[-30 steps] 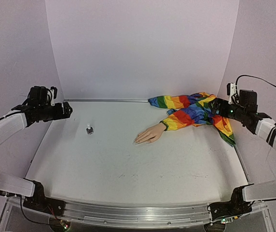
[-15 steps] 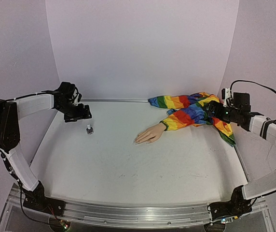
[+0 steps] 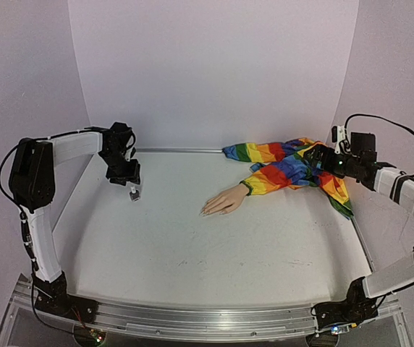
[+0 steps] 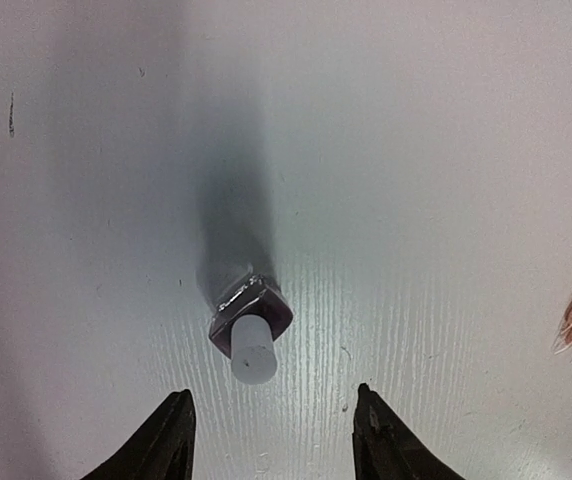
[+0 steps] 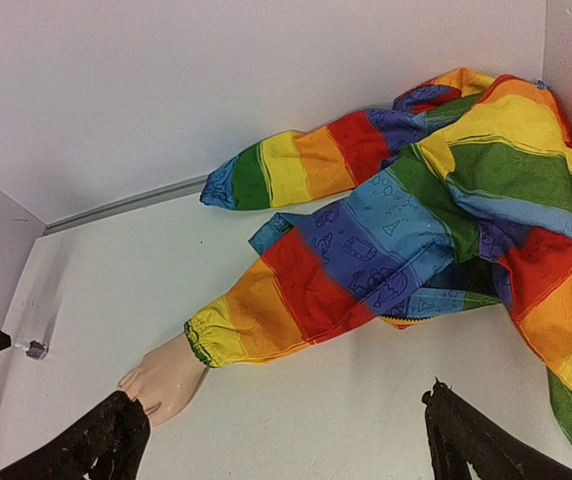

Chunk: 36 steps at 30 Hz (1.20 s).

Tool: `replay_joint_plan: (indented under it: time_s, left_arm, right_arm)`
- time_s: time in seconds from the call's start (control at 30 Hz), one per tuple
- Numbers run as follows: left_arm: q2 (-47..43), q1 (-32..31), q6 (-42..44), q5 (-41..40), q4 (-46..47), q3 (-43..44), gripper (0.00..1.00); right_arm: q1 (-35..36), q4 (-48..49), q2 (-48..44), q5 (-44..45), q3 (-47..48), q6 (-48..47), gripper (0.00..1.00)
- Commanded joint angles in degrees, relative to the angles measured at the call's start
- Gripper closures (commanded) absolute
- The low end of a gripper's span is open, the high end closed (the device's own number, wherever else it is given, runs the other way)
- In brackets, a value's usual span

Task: Paint the nails

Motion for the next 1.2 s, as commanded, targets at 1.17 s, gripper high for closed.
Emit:
replay_joint_plan:
  time_s: [1.17]
  left_arm:
    - [10.68,-0.58,4.16,-3.57,-7.02,12.44,0.71]
  right_arm:
    - [-0.33,-0.19,-0.37,-3.11,2.86,-0.79,0.02]
